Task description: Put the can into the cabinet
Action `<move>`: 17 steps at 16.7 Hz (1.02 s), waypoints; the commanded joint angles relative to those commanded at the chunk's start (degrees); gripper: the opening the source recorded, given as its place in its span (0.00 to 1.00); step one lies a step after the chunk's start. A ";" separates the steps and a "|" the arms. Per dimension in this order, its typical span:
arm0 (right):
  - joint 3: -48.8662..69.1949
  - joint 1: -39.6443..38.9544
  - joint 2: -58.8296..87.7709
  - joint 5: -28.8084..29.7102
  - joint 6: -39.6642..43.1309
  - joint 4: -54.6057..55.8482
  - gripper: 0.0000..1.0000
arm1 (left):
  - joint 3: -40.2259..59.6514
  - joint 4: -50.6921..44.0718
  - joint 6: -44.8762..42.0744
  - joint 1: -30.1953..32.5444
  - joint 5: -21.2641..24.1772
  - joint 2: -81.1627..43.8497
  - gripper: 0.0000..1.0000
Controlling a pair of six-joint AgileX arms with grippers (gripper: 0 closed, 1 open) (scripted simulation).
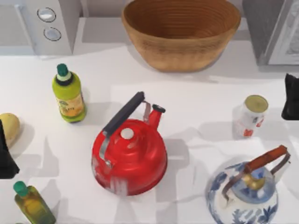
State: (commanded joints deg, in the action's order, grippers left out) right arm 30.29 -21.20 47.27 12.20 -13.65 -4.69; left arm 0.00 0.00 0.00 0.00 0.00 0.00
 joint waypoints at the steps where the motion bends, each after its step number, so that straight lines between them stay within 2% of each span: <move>1: 2.40 -1.05 5.27 0.79 -1.41 -0.50 1.00 | 0.00 0.00 0.00 0.00 0.00 0.00 1.00; 6: 11.20 -3.99 29.23 3.74 -7.25 -2.62 1.00 | 0.00 0.00 0.00 0.00 0.00 0.00 1.00; 9: 13.33 -4.77 38.20 4.47 -8.69 -3.72 1.00 | 0.00 0.00 0.00 0.00 0.00 0.00 1.00; 17: 13.47 -5.21 41.82 4.51 -8.74 -4.47 1.00 | 0.00 0.00 0.00 0.00 0.00 0.00 1.00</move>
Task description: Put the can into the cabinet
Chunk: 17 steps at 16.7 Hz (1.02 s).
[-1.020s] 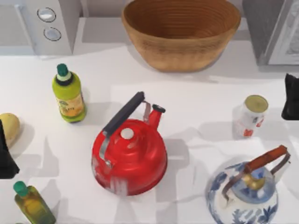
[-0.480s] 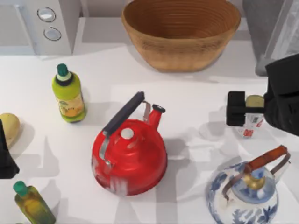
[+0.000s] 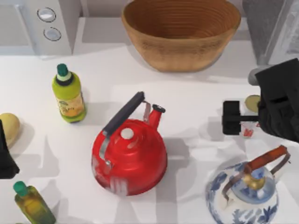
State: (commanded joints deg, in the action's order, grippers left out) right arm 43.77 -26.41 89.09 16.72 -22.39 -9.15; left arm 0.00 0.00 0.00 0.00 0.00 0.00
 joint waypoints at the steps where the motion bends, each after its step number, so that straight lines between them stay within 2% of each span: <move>1: 0.46 0.45 0.65 -0.27 0.43 0.40 1.00 | 0.00 0.00 0.00 0.00 0.00 0.00 1.00; 9: 2.56 2.95 13.24 -1.68 2.49 11.26 1.00 | 0.00 0.00 0.00 0.00 0.00 0.00 1.00; 14: 2.51 2.85 14.03 -1.61 2.40 12.06 1.00 | 0.00 0.00 0.00 0.00 0.00 0.00 1.00; 17: 2.51 2.85 14.03 -1.61 2.40 12.06 0.77 | 0.00 0.00 0.00 0.00 0.00 0.00 1.00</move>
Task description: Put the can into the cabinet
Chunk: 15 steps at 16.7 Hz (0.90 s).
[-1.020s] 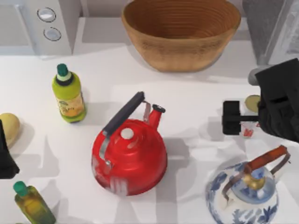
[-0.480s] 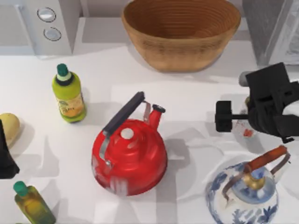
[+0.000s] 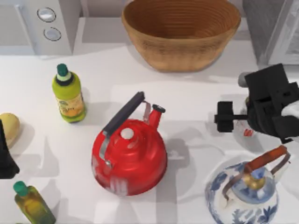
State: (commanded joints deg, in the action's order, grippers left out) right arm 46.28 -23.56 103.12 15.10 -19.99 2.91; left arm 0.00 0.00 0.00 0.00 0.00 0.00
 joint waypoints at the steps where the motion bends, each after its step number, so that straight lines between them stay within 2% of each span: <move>1: 0.00 0.00 0.00 0.00 0.00 0.00 0.70 | 0.00 0.00 0.00 0.00 0.00 0.00 1.00; 10: 0.00 0.00 0.00 0.00 0.00 0.00 0.02 | 0.00 0.00 0.00 0.00 0.00 0.00 1.00; 15: 0.00 0.00 0.00 0.00 0.00 0.00 0.00 | 0.00 0.00 0.00 0.00 0.00 0.00 1.00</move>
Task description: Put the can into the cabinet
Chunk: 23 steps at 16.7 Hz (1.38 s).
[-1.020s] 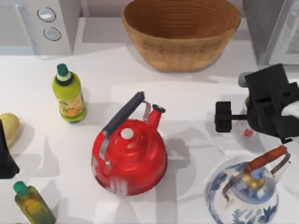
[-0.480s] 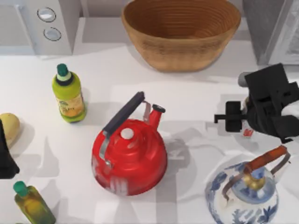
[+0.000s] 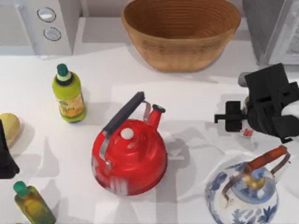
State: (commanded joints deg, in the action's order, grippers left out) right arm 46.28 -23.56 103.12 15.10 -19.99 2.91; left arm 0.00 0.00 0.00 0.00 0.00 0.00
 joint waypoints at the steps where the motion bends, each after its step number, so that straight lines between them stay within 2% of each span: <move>1: 0.00 0.00 0.00 0.00 0.00 0.00 0.00 | 0.00 0.00 0.00 0.00 0.00 0.00 1.00; 7: 1.73 -0.02 -0.74 0.12 -0.11 -2.05 0.00 | 0.00 0.00 0.00 0.00 0.00 0.00 1.00; 10: 6.57 0.09 -3.49 0.26 -0.22 -9.15 0.00 | 0.00 0.00 0.00 0.00 0.00 0.00 1.00; 17: 19.65 0.20 -12.56 -0.09 0.15 -33.26 0.00 | 0.00 0.00 0.00 0.00 0.00 0.00 1.00; 23: 21.68 0.14 -14.42 -0.28 0.21 -36.11 0.00 | 0.00 0.00 0.00 0.00 0.00 0.00 1.00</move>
State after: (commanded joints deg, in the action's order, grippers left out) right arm 67.96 -23.42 88.70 14.83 -19.79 -33.20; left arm 0.00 0.00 0.00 0.00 0.00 0.00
